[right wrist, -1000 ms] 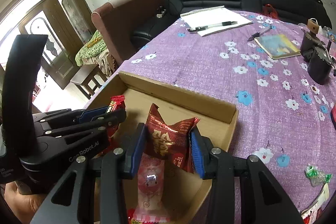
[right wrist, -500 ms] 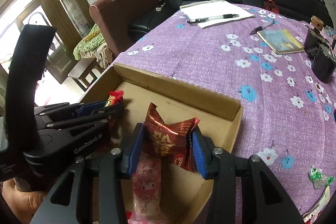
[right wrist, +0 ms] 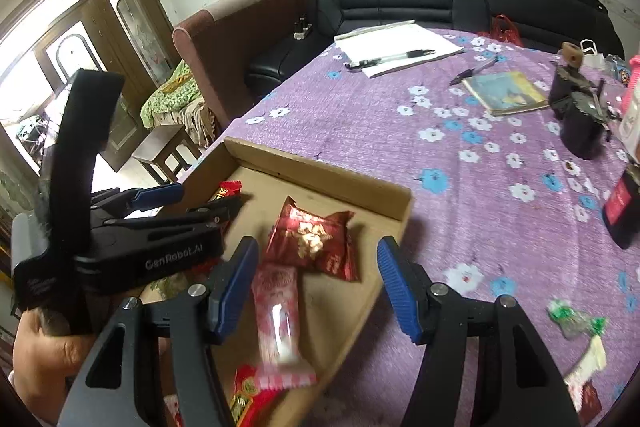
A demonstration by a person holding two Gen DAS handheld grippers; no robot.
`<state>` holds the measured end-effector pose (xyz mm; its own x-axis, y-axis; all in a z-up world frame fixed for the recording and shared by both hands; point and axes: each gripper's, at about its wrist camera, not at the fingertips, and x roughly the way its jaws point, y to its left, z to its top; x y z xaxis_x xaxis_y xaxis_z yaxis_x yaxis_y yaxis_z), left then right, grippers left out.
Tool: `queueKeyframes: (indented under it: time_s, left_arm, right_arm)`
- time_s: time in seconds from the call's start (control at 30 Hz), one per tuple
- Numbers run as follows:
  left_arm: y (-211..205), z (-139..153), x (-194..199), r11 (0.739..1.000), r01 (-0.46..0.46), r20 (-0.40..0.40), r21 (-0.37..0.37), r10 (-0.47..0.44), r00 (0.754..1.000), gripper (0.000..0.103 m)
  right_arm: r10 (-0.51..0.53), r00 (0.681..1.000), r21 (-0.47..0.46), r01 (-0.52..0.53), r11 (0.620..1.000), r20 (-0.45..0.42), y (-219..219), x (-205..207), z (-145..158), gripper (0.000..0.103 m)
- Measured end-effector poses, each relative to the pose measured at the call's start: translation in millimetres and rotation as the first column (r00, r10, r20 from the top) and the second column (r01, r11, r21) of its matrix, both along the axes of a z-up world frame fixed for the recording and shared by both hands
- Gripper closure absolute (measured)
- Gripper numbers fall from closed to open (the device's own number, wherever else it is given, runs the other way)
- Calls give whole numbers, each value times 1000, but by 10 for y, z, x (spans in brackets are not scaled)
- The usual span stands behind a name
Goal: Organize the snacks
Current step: 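Carry both snacks over the tray and open both grippers, then move both grippers back to the remaining snacks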
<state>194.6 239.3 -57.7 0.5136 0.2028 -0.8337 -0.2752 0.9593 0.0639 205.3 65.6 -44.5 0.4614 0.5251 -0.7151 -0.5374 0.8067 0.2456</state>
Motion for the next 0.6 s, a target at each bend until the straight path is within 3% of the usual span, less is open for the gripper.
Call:
queueKeyframes:
  time_s: [0.17,0.27,0.4,0.6]
  left_arm:
    - [-102,122,-146,1000,13,24,4,-13,1000,32]
    - [-241,218,-276,999,33,44,1,-33,999,32]
    - [-502,337,-444,997,77,76,-5,-76,994,17]
    - [-1078,437,-602,983,182,88,9,-183,979,17]
  right_arm:
    - [-28,999,10,27,1000,35,-350,-167,139,42]
    - [-60,996,4,59,998,60,-661,-318,193,34]
    - [-110,990,-30,114,993,93,-1117,-523,197,25]
    - [-193,977,-73,200,977,88,-1813,-719,71,23]
